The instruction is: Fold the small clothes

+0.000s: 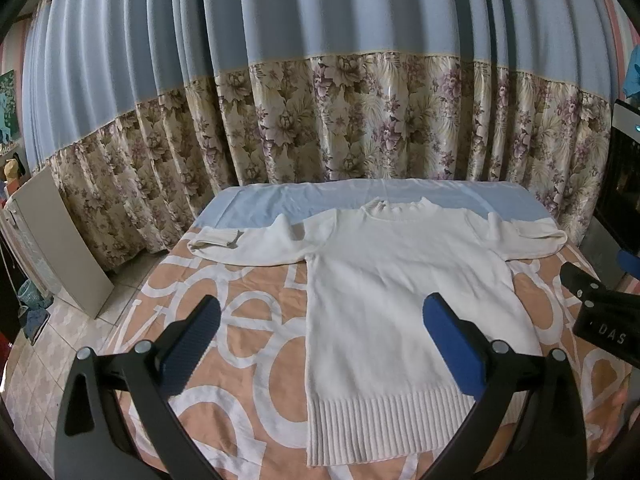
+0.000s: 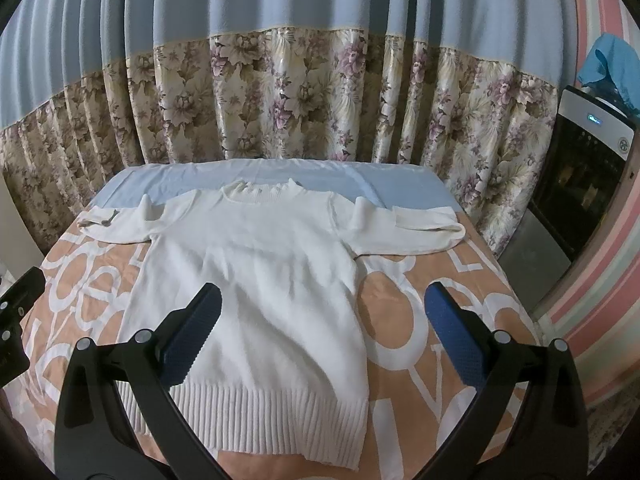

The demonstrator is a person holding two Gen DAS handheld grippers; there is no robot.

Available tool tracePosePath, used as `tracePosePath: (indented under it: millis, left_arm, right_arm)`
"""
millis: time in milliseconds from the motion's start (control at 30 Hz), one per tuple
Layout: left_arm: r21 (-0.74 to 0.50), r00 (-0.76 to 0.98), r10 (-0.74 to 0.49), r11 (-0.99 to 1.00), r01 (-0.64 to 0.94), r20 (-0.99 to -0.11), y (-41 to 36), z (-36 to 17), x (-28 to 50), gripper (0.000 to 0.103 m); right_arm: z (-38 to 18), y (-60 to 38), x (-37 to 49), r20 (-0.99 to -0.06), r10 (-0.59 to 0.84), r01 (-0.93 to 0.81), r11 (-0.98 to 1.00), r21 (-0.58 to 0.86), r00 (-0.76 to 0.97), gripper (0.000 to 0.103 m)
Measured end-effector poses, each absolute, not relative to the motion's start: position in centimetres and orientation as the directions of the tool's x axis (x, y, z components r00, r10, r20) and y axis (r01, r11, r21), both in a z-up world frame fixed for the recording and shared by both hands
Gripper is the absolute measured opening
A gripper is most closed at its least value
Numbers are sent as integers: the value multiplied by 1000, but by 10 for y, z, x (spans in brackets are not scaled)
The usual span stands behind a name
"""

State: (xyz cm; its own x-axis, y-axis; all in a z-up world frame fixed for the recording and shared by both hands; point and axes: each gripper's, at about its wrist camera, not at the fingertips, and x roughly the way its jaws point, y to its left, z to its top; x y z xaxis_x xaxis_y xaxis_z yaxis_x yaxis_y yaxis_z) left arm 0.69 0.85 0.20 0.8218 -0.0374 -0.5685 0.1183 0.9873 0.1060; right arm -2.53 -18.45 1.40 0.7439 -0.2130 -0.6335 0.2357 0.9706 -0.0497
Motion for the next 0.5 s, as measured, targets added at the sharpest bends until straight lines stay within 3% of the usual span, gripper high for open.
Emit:
tracePosePath:
  millis: [500]
  left_arm:
    - [106,821,-37,987,118,-570,8,1,7,101]
  right_arm:
    - [13,-186,-24,-637,-213,235,971,-51,741,100]
